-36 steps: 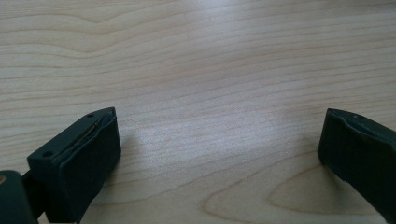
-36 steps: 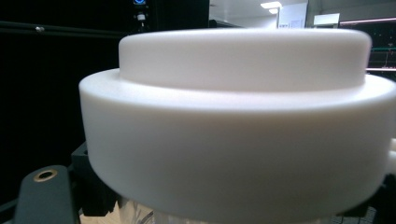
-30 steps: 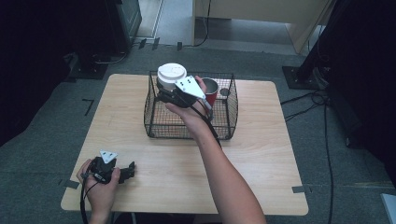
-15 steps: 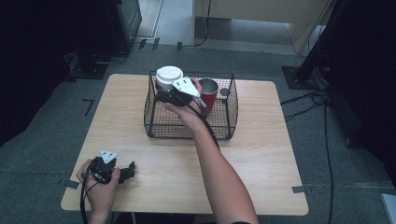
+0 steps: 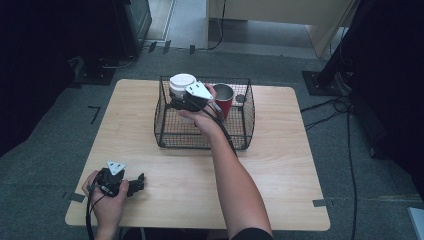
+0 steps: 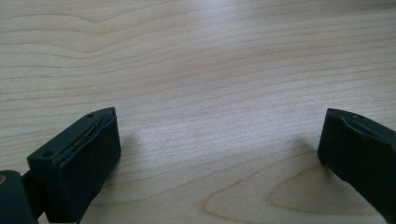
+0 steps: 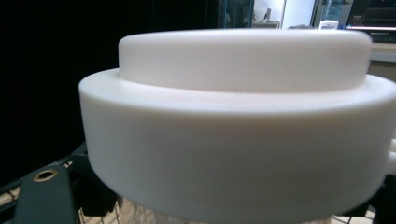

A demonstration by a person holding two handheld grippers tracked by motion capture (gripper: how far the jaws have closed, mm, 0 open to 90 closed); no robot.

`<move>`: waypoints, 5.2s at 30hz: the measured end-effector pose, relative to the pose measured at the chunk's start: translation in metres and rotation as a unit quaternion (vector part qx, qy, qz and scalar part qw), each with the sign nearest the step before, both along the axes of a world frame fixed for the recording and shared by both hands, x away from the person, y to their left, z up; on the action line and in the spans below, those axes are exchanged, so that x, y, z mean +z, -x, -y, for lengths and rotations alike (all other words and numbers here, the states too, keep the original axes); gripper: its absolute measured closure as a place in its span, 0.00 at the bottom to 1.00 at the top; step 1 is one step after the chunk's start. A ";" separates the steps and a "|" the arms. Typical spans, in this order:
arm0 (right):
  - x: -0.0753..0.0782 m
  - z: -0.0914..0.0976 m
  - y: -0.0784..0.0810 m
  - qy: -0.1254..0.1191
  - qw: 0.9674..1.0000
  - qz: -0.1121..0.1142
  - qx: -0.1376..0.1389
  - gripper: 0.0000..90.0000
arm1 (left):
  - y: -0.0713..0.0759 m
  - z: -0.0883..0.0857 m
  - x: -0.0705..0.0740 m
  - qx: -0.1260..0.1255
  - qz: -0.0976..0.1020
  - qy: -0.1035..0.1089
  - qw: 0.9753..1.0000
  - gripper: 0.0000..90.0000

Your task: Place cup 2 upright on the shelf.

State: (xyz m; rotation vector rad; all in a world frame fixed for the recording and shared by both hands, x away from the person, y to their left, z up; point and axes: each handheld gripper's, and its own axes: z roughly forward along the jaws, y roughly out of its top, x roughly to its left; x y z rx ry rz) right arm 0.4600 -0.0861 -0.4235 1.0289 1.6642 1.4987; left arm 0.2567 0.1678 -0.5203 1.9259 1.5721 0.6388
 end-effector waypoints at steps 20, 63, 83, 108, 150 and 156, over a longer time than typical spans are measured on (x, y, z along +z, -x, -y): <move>-0.017 0.011 -0.009 0.022 0.999 -0.039 0.025 0.18 | 0.000 0.000 0.000 0.000 0.000 0.000 1.000 0.00; -0.004 0.051 0.008 0.081 0.992 -0.041 0.087 0.03 | 0.000 0.000 0.000 0.000 0.000 0.000 1.000 0.00; 0.011 0.068 0.031 0.075 0.993 -0.027 0.091 0.02 | 0.000 0.000 0.000 0.000 0.000 0.000 1.000 0.00; 0.037 0.098 0.093 0.038 0.999 -0.014 0.033 0.03 | 0.000 0.000 0.000 0.000 0.001 0.001 1.000 0.00; -0.019 0.192 0.199 0.021 0.999 -0.022 -0.019 0.00 | 0.000 0.000 0.000 0.000 0.001 0.001 1.000 0.00; -0.029 0.216 0.213 0.009 0.999 -0.029 -0.040 0.00 | 0.000 0.000 0.000 0.000 0.001 0.000 1.000 0.00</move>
